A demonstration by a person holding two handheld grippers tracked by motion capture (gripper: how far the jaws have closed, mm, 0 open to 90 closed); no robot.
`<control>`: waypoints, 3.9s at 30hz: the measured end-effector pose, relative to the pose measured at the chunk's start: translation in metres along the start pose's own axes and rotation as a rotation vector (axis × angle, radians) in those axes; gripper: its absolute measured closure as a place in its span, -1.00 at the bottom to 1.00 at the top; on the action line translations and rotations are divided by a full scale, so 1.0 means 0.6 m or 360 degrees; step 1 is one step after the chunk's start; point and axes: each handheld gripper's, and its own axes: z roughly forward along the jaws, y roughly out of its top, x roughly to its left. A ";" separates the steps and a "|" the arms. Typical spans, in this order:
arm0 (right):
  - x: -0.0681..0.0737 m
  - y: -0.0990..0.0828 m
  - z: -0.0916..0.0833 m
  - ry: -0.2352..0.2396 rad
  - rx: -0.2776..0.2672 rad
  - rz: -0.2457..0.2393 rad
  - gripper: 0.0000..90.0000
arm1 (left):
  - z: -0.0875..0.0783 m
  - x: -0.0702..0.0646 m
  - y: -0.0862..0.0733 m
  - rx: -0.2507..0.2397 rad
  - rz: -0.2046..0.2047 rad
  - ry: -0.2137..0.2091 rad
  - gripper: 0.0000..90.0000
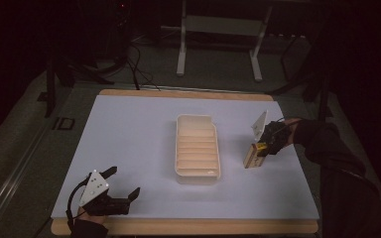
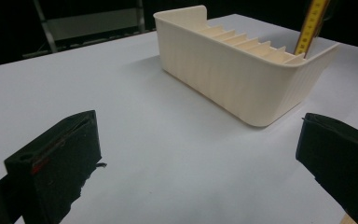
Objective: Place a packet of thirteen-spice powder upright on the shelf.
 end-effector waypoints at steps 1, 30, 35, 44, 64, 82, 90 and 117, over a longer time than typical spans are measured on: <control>-0.002 0.001 -0.001 0.0015 -0.0004 0.0007 0.45 | 0.000 0.000 0.000 0.0001 0.0000 -0.0002 -1.00; 0.020 0.043 -0.084 0.0002 -0.0122 0.0160 0.50 | 0.001 0.000 -0.001 0.0005 -0.0004 0.0009 -1.00; 0.022 0.059 -0.102 -0.0008 -0.0202 0.0188 0.50 | 0.001 0.001 -0.001 0.0004 -0.0005 0.0009 -1.00; 0.037 0.099 -0.126 -0.0013 -0.0331 0.0132 0.50 | 0.001 0.000 -0.001 0.0002 -0.0007 0.0007 -1.00; 0.076 0.164 -0.132 -0.0175 -0.0756 0.0036 0.50 | 0.001 0.001 0.000 0.0003 -0.0005 0.0006 -1.00; 0.077 0.170 -0.050 -0.0118 -0.0990 -0.0078 0.50 | 0.000 0.000 0.000 0.0006 0.0003 -0.0003 -1.00; 0.069 0.168 -0.021 -0.0117 -0.1000 -0.0070 0.50 | 0.001 -0.001 0.000 0.0008 0.0005 -0.0008 -1.00; 0.057 0.192 0.043 -0.0030 -0.0871 0.0009 0.50 | 0.002 -0.001 -0.001 0.0027 0.0014 -0.0027 -1.00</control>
